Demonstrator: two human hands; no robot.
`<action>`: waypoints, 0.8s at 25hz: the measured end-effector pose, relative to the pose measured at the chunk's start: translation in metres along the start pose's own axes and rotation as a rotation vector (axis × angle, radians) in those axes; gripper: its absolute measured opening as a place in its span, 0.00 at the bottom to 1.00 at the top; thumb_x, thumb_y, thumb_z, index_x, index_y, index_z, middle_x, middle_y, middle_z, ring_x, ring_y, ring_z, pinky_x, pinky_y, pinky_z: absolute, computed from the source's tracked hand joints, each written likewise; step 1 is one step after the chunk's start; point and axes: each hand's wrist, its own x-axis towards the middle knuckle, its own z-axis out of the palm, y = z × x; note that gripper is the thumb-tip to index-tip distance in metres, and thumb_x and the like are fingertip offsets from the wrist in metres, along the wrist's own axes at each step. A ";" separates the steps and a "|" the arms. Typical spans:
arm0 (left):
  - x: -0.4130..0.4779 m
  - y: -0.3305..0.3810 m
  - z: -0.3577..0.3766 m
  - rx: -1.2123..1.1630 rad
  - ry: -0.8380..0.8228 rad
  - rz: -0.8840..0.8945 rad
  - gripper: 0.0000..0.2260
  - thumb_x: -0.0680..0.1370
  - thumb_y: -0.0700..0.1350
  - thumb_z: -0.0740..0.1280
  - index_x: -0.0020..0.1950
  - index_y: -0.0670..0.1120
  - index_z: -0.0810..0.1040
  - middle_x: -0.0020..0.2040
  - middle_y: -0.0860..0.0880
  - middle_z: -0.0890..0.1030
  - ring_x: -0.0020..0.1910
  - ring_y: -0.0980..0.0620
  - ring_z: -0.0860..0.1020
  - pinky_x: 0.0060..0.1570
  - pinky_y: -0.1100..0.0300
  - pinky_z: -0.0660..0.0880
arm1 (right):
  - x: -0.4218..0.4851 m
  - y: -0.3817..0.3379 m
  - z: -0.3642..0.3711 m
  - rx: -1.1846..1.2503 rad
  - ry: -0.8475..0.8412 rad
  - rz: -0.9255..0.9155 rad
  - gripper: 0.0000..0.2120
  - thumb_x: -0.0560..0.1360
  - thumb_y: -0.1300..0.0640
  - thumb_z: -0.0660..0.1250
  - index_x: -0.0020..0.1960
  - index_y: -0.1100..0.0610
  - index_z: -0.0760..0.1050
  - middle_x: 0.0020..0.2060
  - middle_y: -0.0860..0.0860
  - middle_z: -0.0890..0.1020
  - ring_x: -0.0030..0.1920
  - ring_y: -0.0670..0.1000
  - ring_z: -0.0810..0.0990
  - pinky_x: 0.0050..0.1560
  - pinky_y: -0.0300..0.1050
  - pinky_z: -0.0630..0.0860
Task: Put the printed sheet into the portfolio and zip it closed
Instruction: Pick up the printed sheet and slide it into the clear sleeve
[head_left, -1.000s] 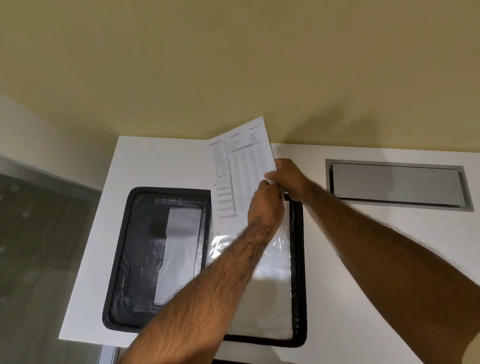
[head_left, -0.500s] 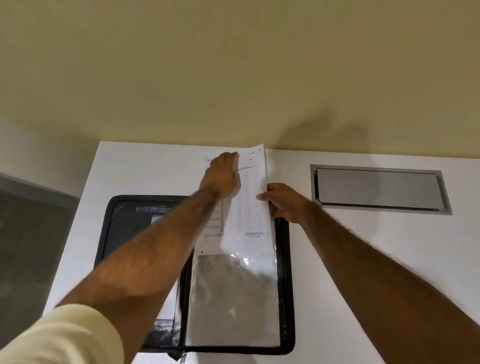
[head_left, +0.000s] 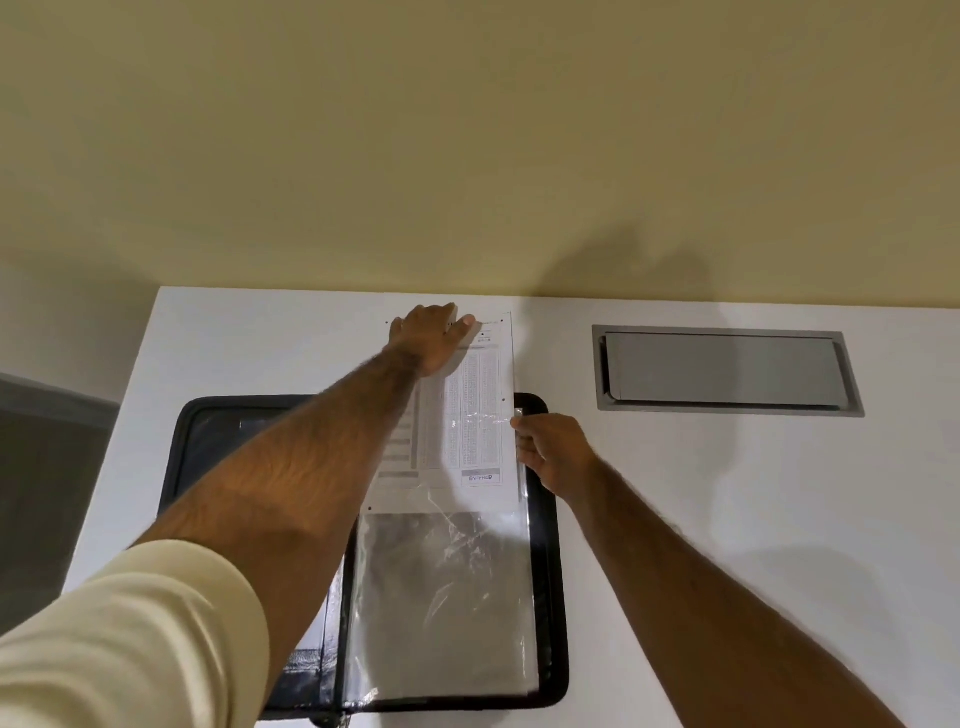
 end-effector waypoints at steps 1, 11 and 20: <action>-0.001 0.001 0.001 0.010 -0.001 0.007 0.24 0.83 0.62 0.48 0.62 0.46 0.74 0.62 0.44 0.79 0.63 0.41 0.74 0.63 0.41 0.68 | 0.000 0.002 0.002 -0.013 0.023 0.002 0.04 0.76 0.67 0.69 0.42 0.64 0.78 0.29 0.51 0.80 0.27 0.46 0.79 0.48 0.45 0.80; -0.022 -0.012 0.006 0.013 0.018 0.032 0.29 0.82 0.65 0.49 0.68 0.46 0.74 0.64 0.42 0.80 0.64 0.39 0.75 0.62 0.45 0.71 | 0.005 -0.007 0.022 0.047 0.138 -0.037 0.14 0.75 0.70 0.63 0.33 0.58 0.74 0.20 0.47 0.73 0.18 0.44 0.69 0.21 0.37 0.67; -0.079 -0.014 0.022 -0.071 0.049 0.065 0.26 0.85 0.60 0.49 0.51 0.45 0.79 0.48 0.42 0.82 0.53 0.38 0.76 0.51 0.50 0.69 | 0.019 -0.001 0.031 0.106 0.196 -0.055 0.10 0.76 0.65 0.63 0.37 0.57 0.75 0.32 0.50 0.79 0.29 0.47 0.77 0.37 0.44 0.77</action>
